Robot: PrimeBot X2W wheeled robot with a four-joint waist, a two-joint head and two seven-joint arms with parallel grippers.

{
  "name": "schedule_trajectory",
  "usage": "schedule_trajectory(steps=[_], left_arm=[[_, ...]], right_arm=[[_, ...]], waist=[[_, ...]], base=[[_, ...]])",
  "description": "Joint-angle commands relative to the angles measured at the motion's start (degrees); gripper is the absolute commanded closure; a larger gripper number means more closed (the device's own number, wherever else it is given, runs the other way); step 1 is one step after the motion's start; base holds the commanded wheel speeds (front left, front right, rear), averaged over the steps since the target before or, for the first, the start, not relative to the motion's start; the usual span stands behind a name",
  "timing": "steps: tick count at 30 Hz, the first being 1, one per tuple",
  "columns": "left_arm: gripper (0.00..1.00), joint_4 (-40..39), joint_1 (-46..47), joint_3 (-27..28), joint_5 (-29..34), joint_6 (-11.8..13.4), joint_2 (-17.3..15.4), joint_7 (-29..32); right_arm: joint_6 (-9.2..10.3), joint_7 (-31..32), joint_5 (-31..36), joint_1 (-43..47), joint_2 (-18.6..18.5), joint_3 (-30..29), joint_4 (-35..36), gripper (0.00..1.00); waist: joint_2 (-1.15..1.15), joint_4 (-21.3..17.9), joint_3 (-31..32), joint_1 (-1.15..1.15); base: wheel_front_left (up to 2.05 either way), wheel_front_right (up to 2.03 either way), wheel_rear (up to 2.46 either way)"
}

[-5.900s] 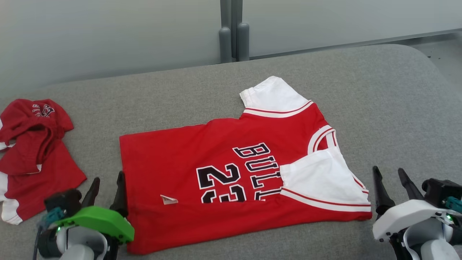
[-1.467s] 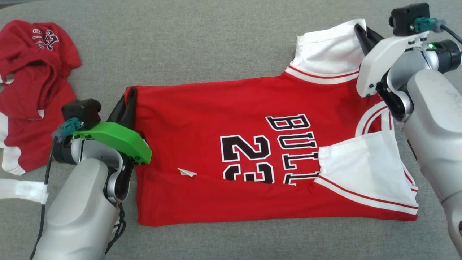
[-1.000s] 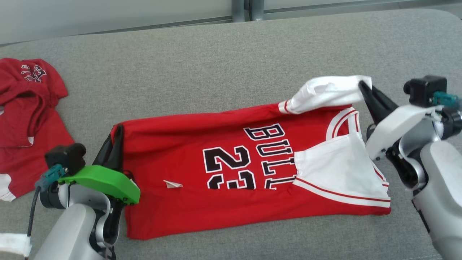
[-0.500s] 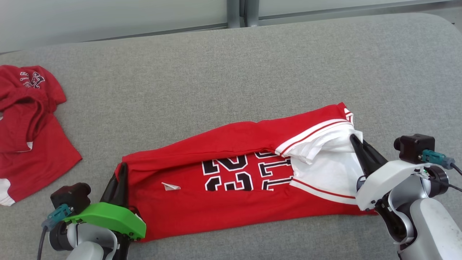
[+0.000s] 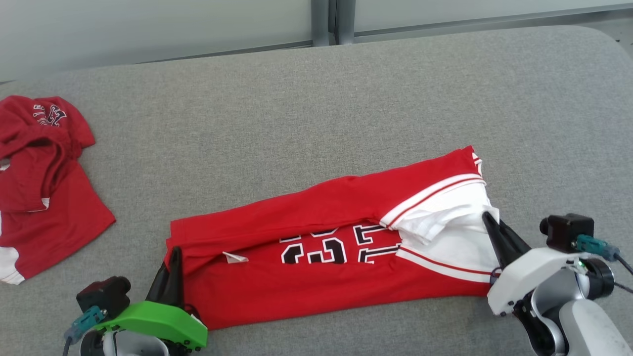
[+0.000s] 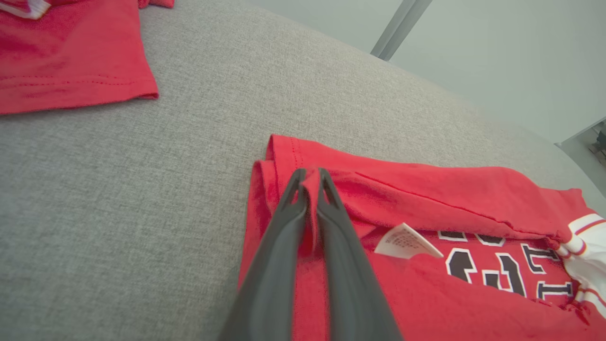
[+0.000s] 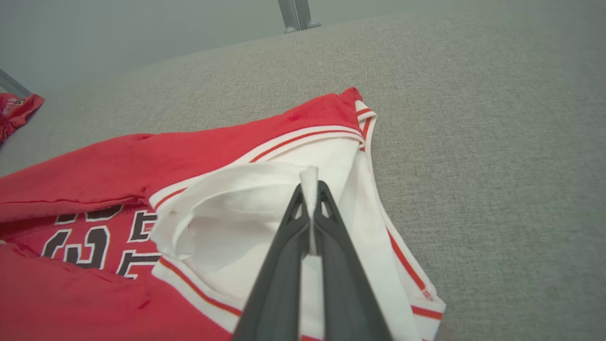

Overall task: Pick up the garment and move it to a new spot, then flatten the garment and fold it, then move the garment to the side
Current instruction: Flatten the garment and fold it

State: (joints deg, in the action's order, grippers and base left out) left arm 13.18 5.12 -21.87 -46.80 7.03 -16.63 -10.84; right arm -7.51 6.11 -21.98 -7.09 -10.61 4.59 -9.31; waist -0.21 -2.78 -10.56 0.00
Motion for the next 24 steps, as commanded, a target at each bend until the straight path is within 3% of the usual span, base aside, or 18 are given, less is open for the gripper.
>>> schedule_trajectory(steps=[1,2,24], left_arm=[[0.0,-0.4,-1.4,0.7,-0.7,-0.1,0.3,-0.9],[0.0,-0.7,-1.8,1.0,-0.9,-0.1,0.5,-1.2],[0.0,-12.1,-8.6,6.2,2.6,4.2,-0.4,-4.1]], right_arm=[[0.04,-0.9,0.0,1.6,0.2,-0.5,0.3,0.25],[0.04,-1.2,-0.2,2.3,0.3,-0.7,0.5,0.0],[0.03,-0.1,3.3,8.4,1.3,-9.1,5.0,0.0]], waist=[[0.21,-0.2,0.5,0.0],[0.21,-0.2,0.8,0.0],[0.21,-0.8,7.2,0.0]], base=[[0.0,0.0,0.0],[0.0,0.0,0.0],[0.0,0.0,0.0]])
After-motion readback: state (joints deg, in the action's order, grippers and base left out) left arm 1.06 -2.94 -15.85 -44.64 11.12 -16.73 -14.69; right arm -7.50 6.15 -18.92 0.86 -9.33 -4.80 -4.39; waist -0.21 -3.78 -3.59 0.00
